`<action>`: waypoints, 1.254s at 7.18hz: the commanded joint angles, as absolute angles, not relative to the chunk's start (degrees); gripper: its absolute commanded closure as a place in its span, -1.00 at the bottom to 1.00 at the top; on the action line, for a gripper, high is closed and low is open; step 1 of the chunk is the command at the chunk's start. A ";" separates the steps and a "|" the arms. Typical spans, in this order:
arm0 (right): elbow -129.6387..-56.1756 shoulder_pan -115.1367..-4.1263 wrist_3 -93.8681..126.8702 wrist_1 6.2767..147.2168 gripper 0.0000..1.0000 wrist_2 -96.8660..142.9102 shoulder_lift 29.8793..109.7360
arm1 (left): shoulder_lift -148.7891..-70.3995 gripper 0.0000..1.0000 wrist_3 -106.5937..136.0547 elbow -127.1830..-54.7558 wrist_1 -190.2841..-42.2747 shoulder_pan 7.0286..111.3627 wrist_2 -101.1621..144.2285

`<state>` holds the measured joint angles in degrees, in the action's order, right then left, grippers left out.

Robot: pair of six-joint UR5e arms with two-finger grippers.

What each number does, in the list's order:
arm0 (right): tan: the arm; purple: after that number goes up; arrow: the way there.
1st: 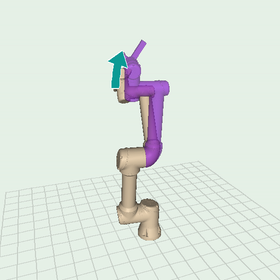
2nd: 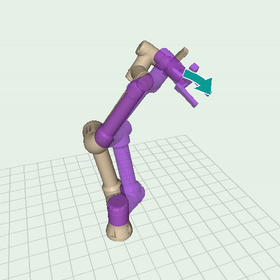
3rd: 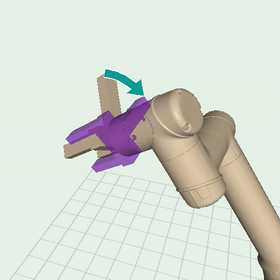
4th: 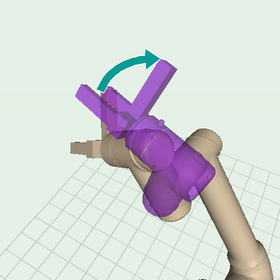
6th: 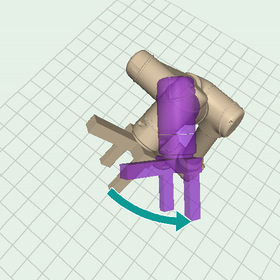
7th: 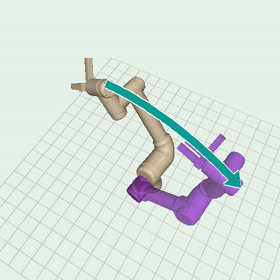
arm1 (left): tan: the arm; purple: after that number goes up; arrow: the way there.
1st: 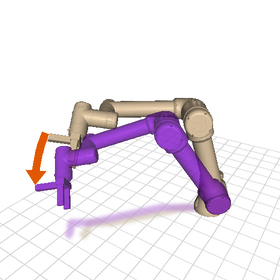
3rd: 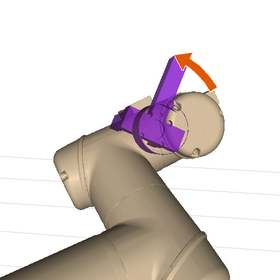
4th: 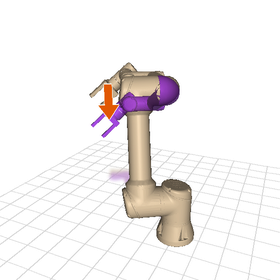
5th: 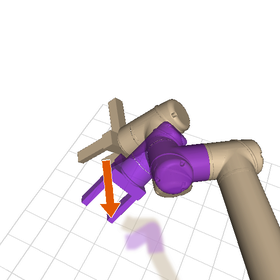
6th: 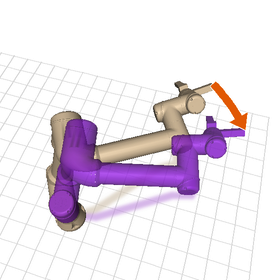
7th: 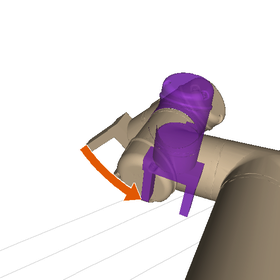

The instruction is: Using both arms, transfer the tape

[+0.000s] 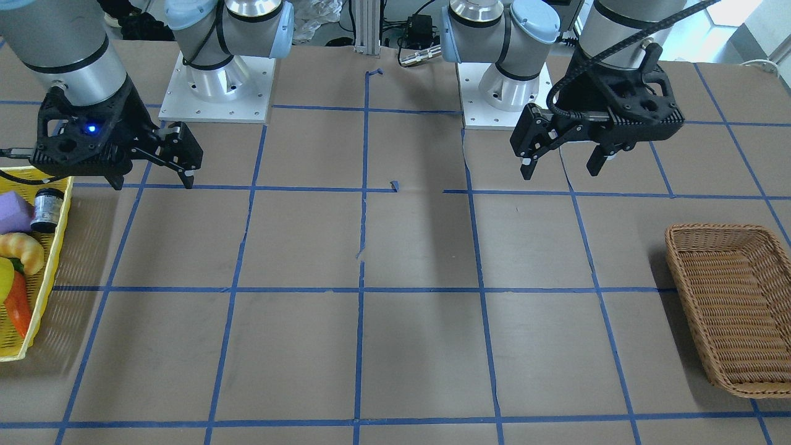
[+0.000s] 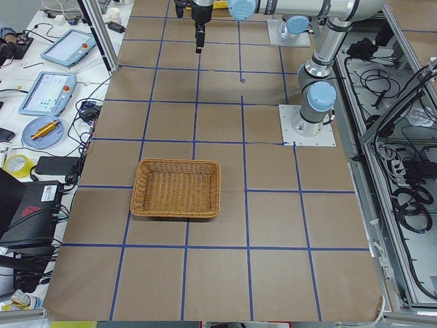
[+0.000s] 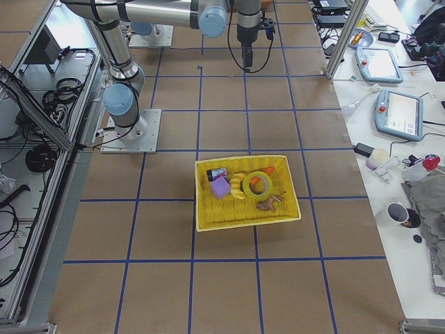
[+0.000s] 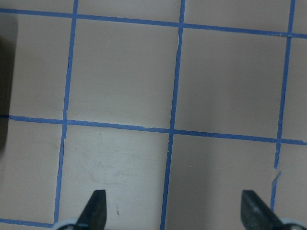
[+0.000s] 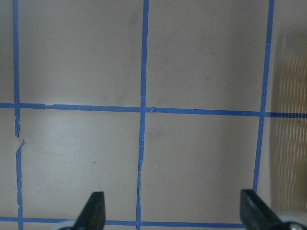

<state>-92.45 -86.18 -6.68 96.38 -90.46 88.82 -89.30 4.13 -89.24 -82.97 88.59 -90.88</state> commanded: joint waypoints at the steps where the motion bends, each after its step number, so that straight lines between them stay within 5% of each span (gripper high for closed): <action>1: -92.37 -86.22 -6.68 96.33 -1.00 -90.35 88.77 | -89.30 -1.00 4.13 -89.21 -82.97 88.59 -90.88; 9: -92.46 -86.31 -6.68 96.24 -1.00 -91.14 88.59 | -89.21 -1.00 4.13 -89.30 -83.06 88.59 -90.88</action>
